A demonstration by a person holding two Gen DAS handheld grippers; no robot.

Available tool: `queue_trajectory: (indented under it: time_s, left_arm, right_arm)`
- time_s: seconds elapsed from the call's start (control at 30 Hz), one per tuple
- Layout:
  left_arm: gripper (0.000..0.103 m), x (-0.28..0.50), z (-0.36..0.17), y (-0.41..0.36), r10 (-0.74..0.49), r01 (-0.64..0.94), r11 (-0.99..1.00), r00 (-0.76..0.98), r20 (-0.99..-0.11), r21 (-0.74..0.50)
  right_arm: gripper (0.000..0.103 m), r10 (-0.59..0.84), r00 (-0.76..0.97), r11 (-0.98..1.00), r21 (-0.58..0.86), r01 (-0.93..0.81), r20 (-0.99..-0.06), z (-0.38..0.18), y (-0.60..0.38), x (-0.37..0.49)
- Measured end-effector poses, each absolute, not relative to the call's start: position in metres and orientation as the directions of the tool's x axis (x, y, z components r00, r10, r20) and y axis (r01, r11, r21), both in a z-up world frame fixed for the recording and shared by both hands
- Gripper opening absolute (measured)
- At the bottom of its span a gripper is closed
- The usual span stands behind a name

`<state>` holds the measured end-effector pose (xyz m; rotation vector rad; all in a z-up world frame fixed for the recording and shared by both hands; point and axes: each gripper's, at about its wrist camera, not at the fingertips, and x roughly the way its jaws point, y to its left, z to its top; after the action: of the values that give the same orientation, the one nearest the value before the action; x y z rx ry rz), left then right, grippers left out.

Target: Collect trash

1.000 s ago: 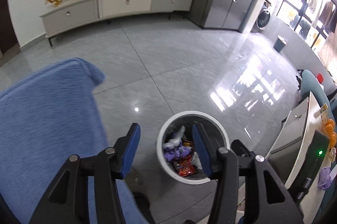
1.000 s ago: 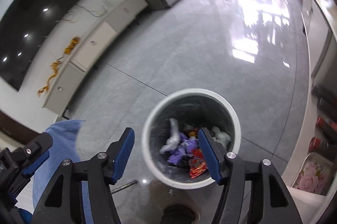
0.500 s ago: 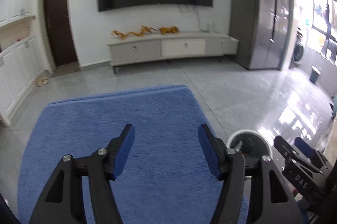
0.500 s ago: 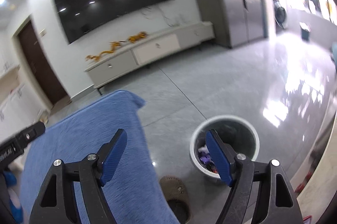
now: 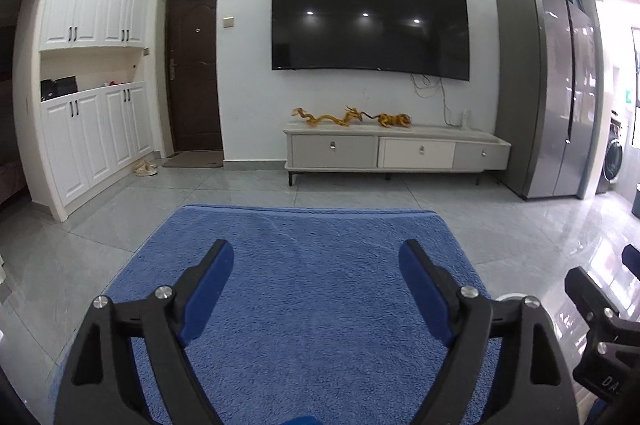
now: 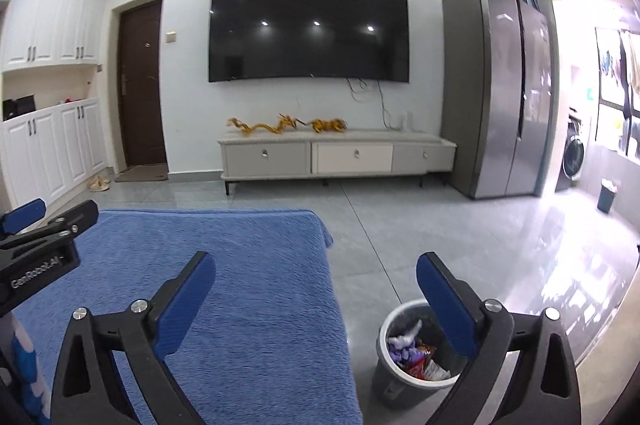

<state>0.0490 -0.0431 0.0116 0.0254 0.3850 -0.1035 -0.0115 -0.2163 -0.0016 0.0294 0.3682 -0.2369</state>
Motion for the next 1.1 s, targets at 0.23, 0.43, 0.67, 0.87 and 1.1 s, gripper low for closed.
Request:
queue_trajectory:
  time_s: [0.23,0.43,0.67,0.87,1.1]
  left_arm:
    - [0.089,0.043,0.008,-0.027,-0.076,0.071,0.997,0.932,-0.354,-0.027]
    - [0.090,0.045,0.003,-0.021,-0.069,0.059,0.997,0.933,-0.352,-0.039]
    - [0.090,0.043,-0.004,-0.022,-0.087,0.079,0.996,0.928,-0.363,-0.037]
    - [0.089,0.043,-0.010,-0.028,-0.106,0.104,0.994,0.921,-0.374,-0.027]
    - [0.089,0.041,-0.014,-0.033,-0.112,0.117,0.993,0.923,-0.367,-0.010]
  right_arm:
    - [0.103,-0.233,0.914,0.972,-0.042,0.232,-0.332,-0.003,-0.201,-0.018]
    - [0.103,-0.241,0.918,0.970,-0.062,0.234,-0.316,-0.004,-0.192,-0.025]
    - [0.103,-0.263,0.911,0.965,-0.066,0.255,-0.318,-0.008,-0.195,-0.033]
    - [0.103,-0.281,0.898,0.959,-0.060,0.277,-0.338,-0.015,-0.200,-0.031]
    - [0.103,-0.285,0.890,0.957,-0.051,0.286,-0.356,-0.020,-0.208,-0.029]
